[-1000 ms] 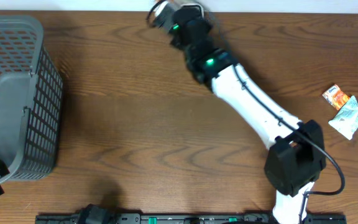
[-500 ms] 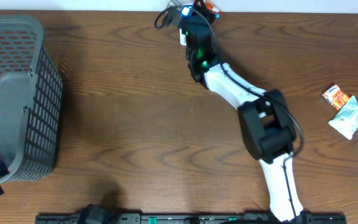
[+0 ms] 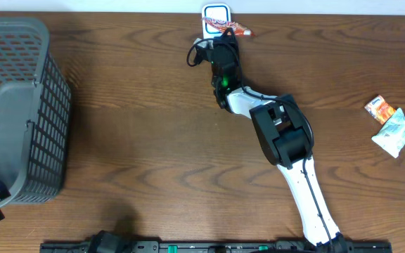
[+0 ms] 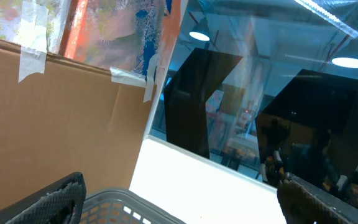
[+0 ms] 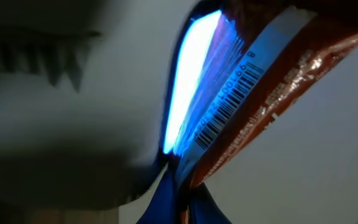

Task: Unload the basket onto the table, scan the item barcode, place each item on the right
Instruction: 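Hold the Top bar barcode against the scanner window with the right gripper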

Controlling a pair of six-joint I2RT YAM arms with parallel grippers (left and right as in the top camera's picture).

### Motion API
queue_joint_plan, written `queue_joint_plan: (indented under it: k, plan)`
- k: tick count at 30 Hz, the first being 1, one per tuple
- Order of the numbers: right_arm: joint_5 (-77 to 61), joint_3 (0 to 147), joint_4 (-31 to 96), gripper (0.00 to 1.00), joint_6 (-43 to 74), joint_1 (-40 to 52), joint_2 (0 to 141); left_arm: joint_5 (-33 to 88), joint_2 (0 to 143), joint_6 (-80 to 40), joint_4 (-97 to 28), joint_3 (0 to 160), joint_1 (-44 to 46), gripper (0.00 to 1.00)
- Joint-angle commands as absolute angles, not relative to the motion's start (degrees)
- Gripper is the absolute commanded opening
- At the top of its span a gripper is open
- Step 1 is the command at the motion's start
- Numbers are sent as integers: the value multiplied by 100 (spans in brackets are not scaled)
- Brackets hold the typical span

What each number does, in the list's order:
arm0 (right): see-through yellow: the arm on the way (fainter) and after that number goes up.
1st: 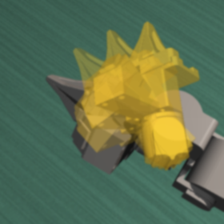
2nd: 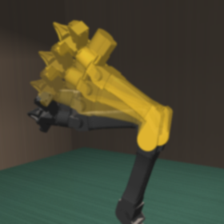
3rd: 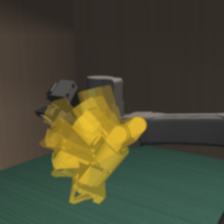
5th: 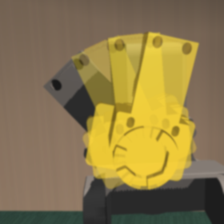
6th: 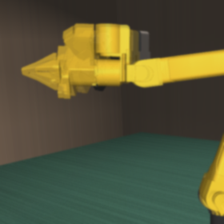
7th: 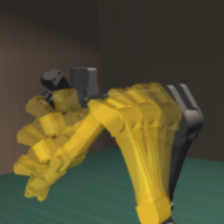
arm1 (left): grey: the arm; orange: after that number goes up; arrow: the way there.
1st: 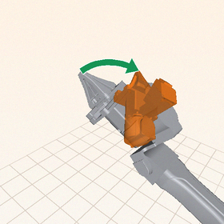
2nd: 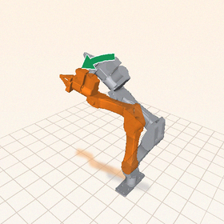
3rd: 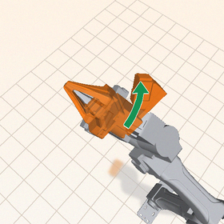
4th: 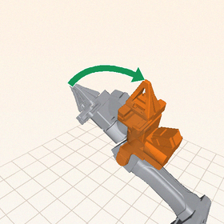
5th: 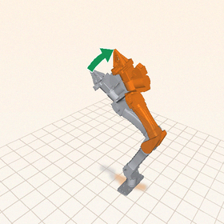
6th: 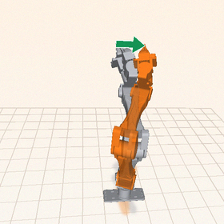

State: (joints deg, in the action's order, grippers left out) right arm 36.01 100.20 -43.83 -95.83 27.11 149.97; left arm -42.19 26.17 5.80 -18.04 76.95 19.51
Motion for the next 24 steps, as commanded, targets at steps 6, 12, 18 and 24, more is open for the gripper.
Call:
queue_joint_plan:
  k: [6,12,18,24]
  plan:
    - [3747,10082,-4381,1,-9784,2617,14980,-4272,2578,532,-1798,7682,1942,98]
    - [3568,10082,-4357,1,-9782,2536,14980,-4270,2578,532,-1798,7682,1942,98]
    - [3562,10156,-4410,1,-9782,2401,14980,-4272,2578,532,-1798,7682,1942,98]
    - [3330,10191,-3959,1,-9800,2390,14980,-4272,2578,532,-1798,7682,1942,98]
